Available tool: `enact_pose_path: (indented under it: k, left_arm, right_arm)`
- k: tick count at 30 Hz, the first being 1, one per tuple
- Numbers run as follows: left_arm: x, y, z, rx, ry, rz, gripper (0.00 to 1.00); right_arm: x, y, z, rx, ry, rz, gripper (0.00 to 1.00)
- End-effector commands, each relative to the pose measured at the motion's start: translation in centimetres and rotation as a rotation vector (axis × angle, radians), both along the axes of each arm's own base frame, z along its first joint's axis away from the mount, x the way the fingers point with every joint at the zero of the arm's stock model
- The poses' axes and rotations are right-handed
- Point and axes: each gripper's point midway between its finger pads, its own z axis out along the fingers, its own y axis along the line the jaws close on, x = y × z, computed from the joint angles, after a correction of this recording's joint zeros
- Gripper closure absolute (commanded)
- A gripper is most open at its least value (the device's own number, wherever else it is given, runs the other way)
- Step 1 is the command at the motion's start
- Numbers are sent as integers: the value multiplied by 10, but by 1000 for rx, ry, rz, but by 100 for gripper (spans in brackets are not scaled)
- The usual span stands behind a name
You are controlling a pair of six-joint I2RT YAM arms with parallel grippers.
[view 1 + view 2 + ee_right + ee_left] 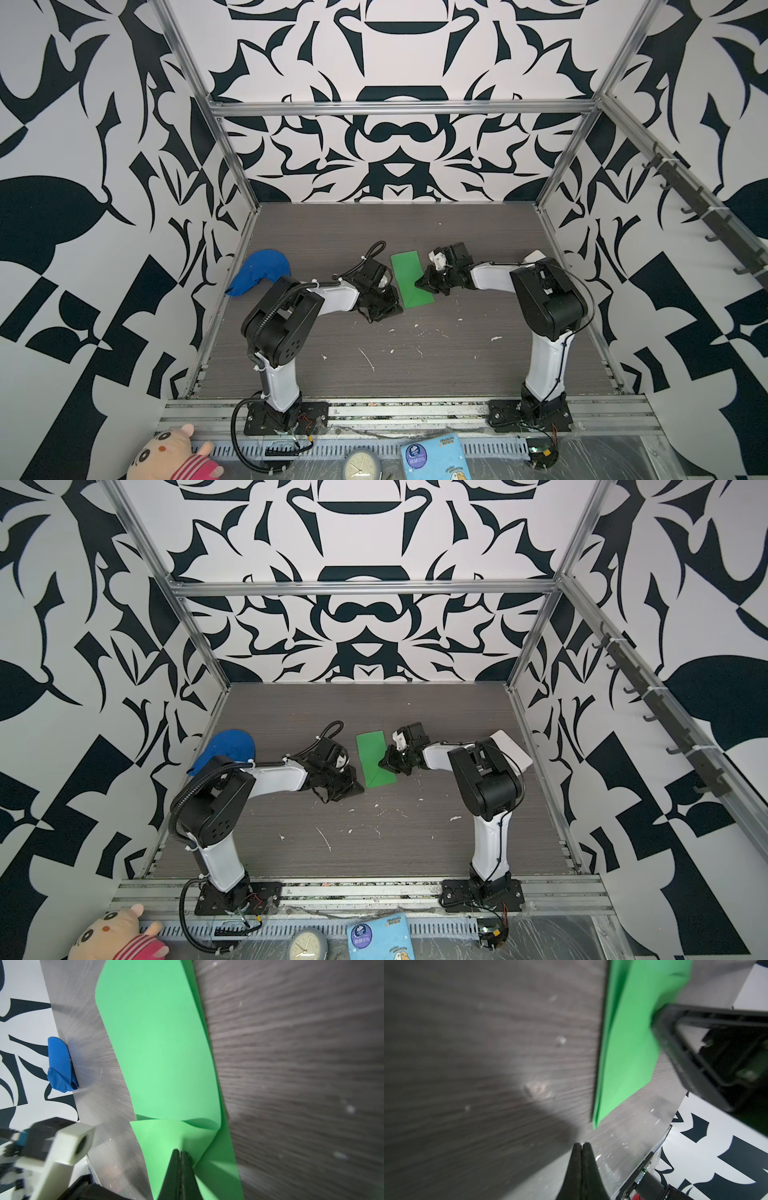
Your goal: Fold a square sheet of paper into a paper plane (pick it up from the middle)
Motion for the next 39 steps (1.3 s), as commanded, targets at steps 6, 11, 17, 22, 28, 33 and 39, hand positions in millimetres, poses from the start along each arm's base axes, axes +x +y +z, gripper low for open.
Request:
enact_pose_path:
  k: [6, 11, 17, 22, 28, 33, 39]
  left_arm:
    - [63, -17, 37, -60, -171, 32, 84]
    - [83, -16, 29, -31, -190, 53, 83]
    - [86, -2, 8, 41, -179, 67, 84]
    - [85, 0, -1, 51, -167, 67, 85]
    - [84, 1, -5, 57, -160, 64, 85]
    - [83, 1, -7, 59, -155, 62, 85]
    - [83, 1, -11, 63, -148, 57, 86]
  right_arm:
    - [18, 10, 64, 78, -171, 36, 90]
    - [11, -8, 63, 57, -196, -6, 74]
    - [6, -22, 47, 33, -183, -33, 54]
    - [9, -13, 46, 56, -198, 28, 50]
    - [11, 4, 43, 96, -198, 112, 49]
    - [7, 15, 48, 110, -224, 165, 50]
    - [0, -5, 52, 12, -270, 113, 53]
